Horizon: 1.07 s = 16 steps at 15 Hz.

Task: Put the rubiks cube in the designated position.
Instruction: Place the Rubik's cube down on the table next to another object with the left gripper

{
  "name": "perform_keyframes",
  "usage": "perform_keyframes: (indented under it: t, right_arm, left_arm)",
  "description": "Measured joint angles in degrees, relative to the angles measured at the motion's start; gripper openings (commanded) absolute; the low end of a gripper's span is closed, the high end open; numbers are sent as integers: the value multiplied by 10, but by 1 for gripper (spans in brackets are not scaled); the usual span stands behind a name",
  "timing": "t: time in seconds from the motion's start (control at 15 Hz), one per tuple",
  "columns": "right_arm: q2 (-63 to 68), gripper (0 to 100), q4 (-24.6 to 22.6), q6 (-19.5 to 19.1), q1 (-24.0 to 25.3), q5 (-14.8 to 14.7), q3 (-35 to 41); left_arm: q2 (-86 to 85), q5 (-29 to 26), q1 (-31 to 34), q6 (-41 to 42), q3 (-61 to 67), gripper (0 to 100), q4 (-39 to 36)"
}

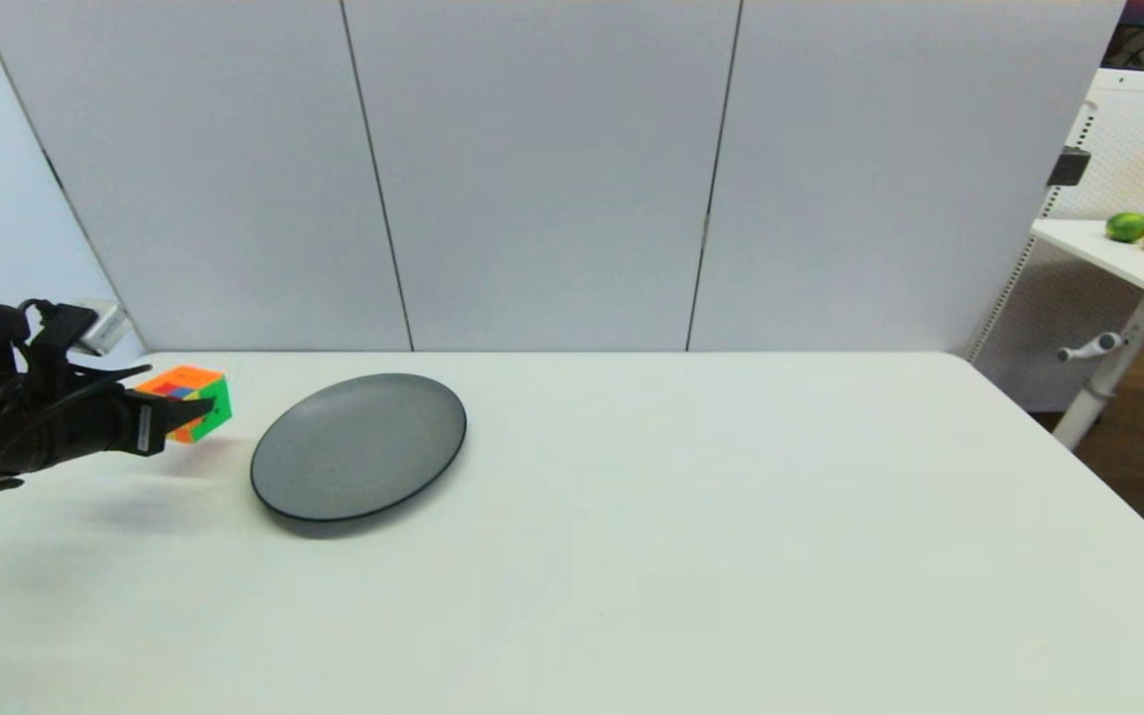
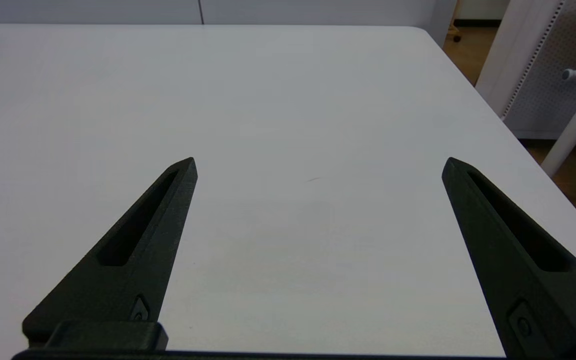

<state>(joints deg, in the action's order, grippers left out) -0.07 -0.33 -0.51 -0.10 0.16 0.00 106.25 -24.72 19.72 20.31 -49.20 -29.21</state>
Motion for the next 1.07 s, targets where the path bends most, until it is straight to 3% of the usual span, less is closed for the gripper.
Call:
perform_keyframes:
  t: [0.47, 0.53, 1.07]
  right_arm:
    - [0, 100, 0, 0, 0, 0, 0]
    - [0, 100, 0, 0, 0, 0, 0]
    - [0, 100, 0, 0, 0, 0, 0]
  left_arm:
    - [26, -2, -23, -1, 7, 0, -15]
    - [27, -2, -24, -1, 10, 100, -15]
    - [-9, -2, -27, -4, 20, 100, 4]
